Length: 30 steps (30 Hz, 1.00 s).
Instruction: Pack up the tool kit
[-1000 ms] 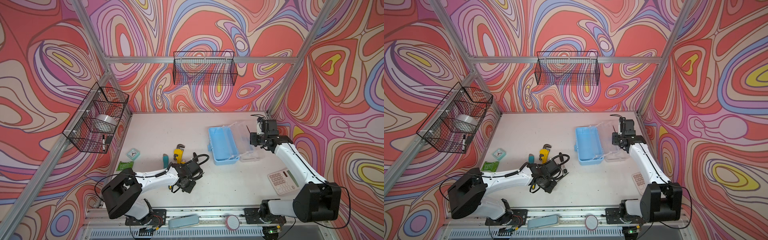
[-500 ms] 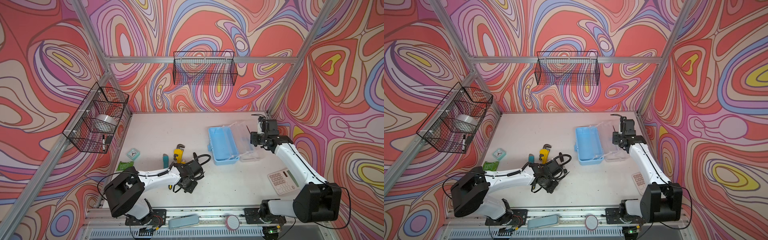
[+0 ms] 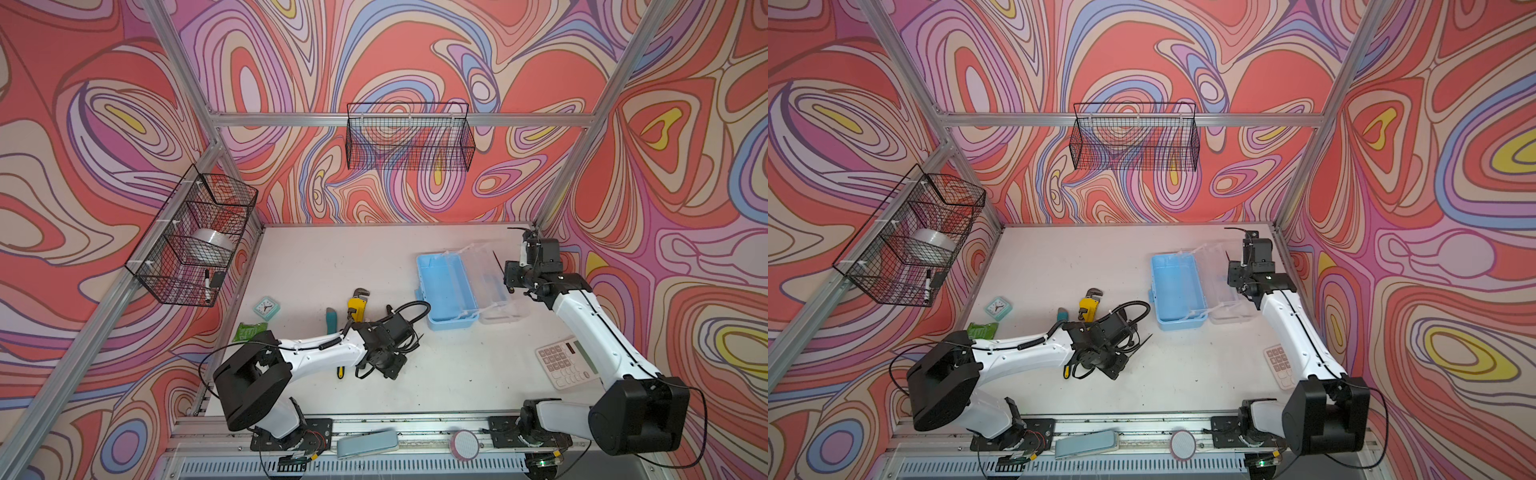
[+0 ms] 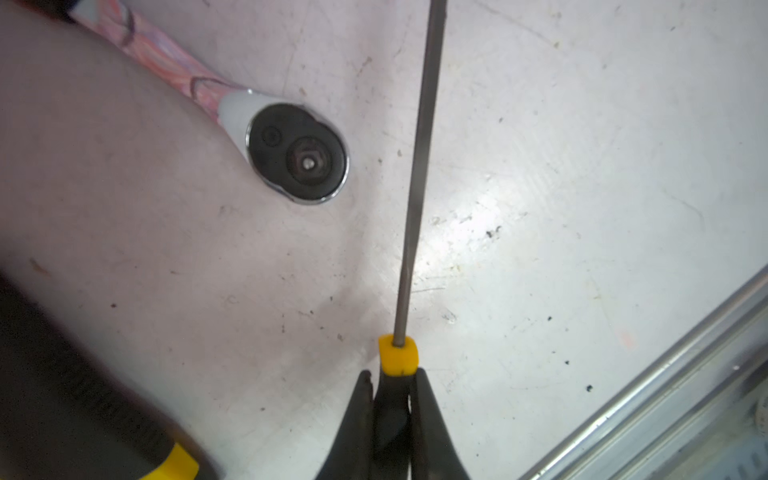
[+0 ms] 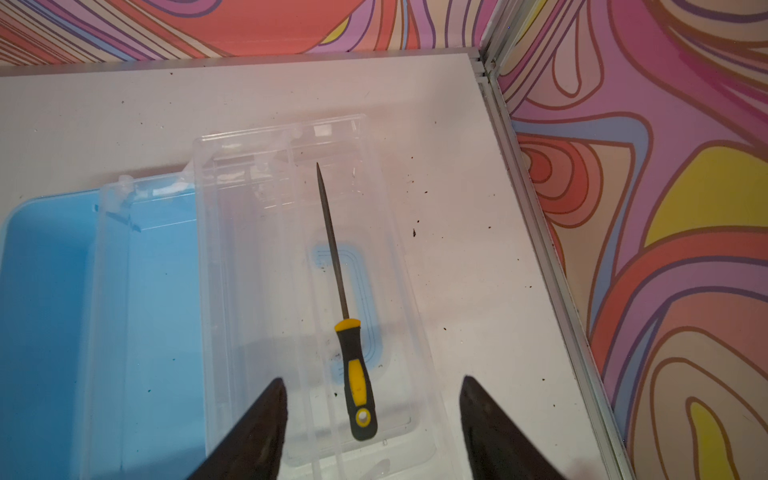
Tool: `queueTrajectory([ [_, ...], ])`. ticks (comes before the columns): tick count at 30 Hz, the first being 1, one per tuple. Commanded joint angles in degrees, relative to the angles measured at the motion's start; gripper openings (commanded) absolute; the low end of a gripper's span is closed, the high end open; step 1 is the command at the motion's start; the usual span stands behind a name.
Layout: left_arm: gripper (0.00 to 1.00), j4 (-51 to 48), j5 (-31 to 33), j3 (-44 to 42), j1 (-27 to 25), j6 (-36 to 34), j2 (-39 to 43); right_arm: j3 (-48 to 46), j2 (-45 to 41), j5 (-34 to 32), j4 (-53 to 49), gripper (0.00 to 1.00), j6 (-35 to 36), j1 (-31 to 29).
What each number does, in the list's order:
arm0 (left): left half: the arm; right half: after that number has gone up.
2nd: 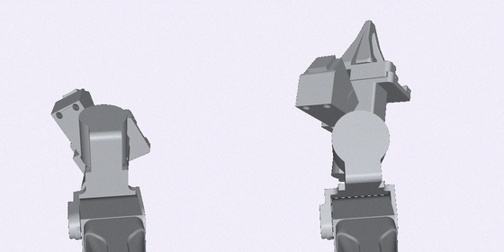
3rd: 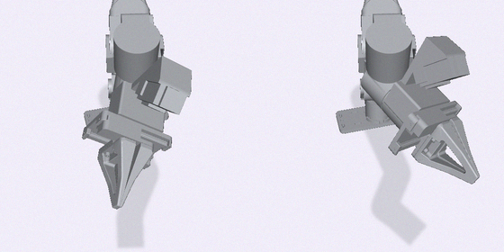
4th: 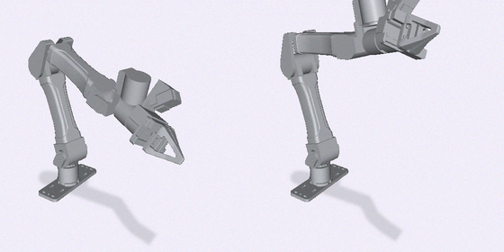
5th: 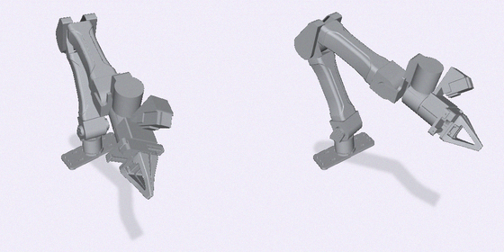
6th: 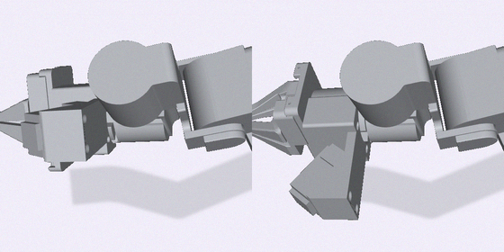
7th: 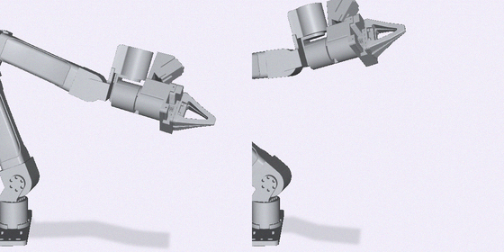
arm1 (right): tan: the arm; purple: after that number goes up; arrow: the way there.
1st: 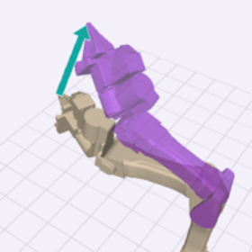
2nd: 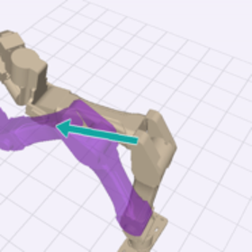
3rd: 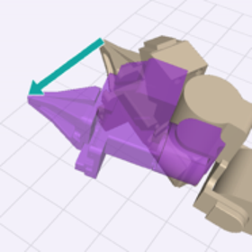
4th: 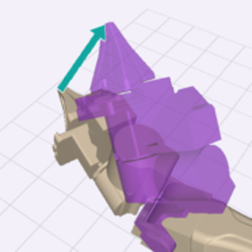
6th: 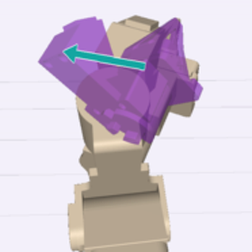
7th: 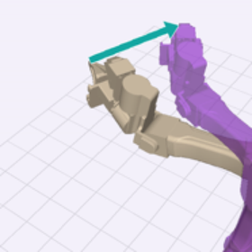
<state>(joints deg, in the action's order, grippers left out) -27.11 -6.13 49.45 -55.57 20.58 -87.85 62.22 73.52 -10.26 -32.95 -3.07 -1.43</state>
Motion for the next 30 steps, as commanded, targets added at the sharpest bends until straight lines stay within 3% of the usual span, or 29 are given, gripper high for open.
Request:
queueTrajectory([
  [1,0.06,3.83,0.38,2.08,-0.33,-0.16,0.68,-1.37,-2.71,1.61,-0.01,0.67,-1.42,0.11],
  [10,0.05,13.93,-1.31,4.78,3.72,4.76,3.65,-3.94,-9.66,12.61,0.49,0.61,-12.29,-1.56],
  [14,0.04,17.10,-4.07,6.12,5.28,5.76,4.00,-5.39,-11.77,13.60,0.57,0.60,-16.55,-4.81],
  [22,0.04,14.12,-7.26,6.02,5.52,5.60,3.71,-6.91,-11.24,14.06,-0.18,0.60,-18.11,-7.46],
  [27,0.05,13.49,-5.24,2.96,5.46,6.60,4.53,-6.75,-10.27,14.75,-0.14,0.60,-18.34,-7.82],
  [30,0.06,12.80,-3.81,2.05,5.52,7.57,4.77,-6.23,-9.18,15.02,-0.78,0.59,-18.05,-11.54],
])
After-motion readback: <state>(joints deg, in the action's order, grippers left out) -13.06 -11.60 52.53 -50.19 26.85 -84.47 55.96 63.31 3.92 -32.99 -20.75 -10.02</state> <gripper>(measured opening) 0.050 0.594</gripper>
